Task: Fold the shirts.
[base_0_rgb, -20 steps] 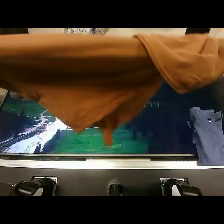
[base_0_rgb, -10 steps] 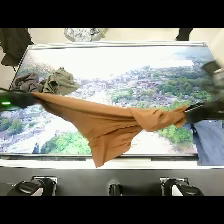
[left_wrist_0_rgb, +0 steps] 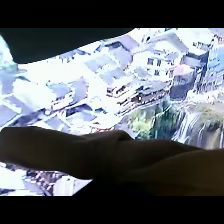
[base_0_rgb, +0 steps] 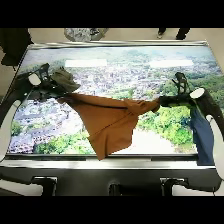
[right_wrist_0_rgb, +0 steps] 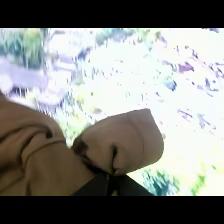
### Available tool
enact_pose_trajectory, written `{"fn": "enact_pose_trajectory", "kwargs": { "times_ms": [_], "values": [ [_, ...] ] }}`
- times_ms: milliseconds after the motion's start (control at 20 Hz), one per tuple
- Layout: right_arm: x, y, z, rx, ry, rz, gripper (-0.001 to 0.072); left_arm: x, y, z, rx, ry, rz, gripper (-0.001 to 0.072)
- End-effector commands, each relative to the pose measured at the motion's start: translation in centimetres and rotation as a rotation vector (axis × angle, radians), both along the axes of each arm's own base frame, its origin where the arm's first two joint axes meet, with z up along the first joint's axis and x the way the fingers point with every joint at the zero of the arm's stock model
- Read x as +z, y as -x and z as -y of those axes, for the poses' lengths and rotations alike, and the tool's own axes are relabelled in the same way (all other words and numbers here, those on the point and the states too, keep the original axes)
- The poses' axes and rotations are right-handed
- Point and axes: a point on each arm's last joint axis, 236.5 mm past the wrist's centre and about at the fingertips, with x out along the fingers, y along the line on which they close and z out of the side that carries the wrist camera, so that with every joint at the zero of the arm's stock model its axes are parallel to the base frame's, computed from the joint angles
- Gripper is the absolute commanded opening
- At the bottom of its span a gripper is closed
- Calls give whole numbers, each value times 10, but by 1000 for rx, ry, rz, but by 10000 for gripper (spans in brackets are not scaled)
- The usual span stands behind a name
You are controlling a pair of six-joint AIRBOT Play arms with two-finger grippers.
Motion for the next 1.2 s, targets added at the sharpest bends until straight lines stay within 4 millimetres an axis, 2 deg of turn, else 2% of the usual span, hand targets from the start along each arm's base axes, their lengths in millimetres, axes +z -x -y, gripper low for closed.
{"fn": "enact_pose_trajectory", "kwargs": {
  "times_ms": [0, 50, 100, 200, 300, 350, 450, 550, 650, 800, 850, 1050, 1100, 1150],
  "values": [
    [-9, -26, -13, -35, -134, 48, 517, -24, -7, 22, 5, 158, -106, 533],
    [4, -22, -14, 47, -118, 72, 717, -18, 1, 14, -22, 150, -130, 717],
    [22, -13, -11, 145, -104, 80, 707, -8, 12, 4, -84, 132, -151, 715],
    [48, 15, 8, 248, -93, 27, 706, 10, 41, -24, -143, 91, -209, 714],
    [55, 53, 24, 300, -107, -71, 692, 20, 70, -31, -187, 78, -257, 714],
    [51, 70, 27, 327, -106, -128, 687, 17, 84, -23, -198, 96, -279, 714],
    [38, 96, 25, 378, -104, -230, 686, -4, 118, 7, -250, 144, -341, 713],
    [27, 108, 12, 406, -126, -275, 686, -39, 155, 36, -290, 170, -419, 713],
    [19, 115, -3, 440, -132, -299, 686, -66, 177, 69, -309, 218, -450, 713],
    [11, 120, -21, 505, -87, -322, 686, -91, 188, 104, -313, 261, -437, 697],
    [7, 121, -24, 528, -55, -330, 686, -95, 188, 111, -315, 262, -433, 653],
    [-3, 125, -30, 591, 43, -353, 686, -98, 180, 138, -298, 313, -398, 635],
    [-3, 125, -32, 596, 43, -352, 686, -99, 179, 141, -299, 310, -385, 585],
    [-3, 125, -33, 595, 42, -353, 686, -99, 179, 142, -302, 308, -381, 577]
  ]
}}
